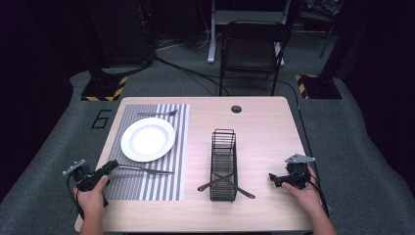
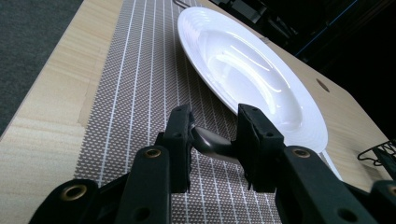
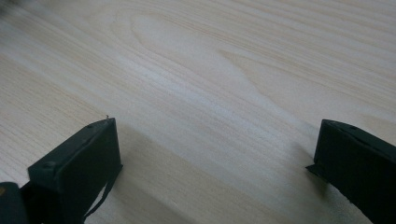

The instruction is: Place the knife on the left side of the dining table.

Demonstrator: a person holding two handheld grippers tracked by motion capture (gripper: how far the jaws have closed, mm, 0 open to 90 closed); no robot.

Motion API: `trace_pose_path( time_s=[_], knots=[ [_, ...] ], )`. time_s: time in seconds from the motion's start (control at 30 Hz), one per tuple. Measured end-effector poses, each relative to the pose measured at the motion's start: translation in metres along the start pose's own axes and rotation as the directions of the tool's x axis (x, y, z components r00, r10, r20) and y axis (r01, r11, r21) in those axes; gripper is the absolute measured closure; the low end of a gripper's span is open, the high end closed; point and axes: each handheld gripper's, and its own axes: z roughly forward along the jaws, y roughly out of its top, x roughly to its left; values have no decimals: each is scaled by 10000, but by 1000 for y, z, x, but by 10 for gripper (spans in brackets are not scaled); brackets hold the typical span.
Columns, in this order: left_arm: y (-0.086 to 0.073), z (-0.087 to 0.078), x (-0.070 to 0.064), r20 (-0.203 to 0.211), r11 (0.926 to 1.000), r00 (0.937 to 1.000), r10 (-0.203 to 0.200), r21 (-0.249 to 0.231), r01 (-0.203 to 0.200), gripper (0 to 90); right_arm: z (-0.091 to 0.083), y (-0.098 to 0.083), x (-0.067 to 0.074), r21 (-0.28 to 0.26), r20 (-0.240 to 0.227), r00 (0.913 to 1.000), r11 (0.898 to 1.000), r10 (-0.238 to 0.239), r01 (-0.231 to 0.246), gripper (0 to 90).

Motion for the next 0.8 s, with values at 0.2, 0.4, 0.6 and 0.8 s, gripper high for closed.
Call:
trace_pose_path(
  time_s=[0.2, 0.4, 0.6, 0.8],
  knots=[
    [-1, 2, 3, -18, 9999, 10000, -64, 87, 64, 660, 0, 0, 0, 0, -5, 10000, 10000, -2, 2, 0],
    [-2, 4, 4, -140, 9998, 9999, -82, 173, 85, 658, 0, 0, 0, -3, 1, 10000, 10000, -1, 1, 0],
    [-3, 5, 6, -198, 9994, 9996, -205, 293, 211, 656, 0, 0, 0, -9, 8, 10000, 10000, -14, 14, 0],
    [-4, 6, 7, -394, 9989, 9991, -140, 445, 158, 650, 0, 0, 0, -4, -1, 10000, 10000, -6, 6, 0]
  ],
)
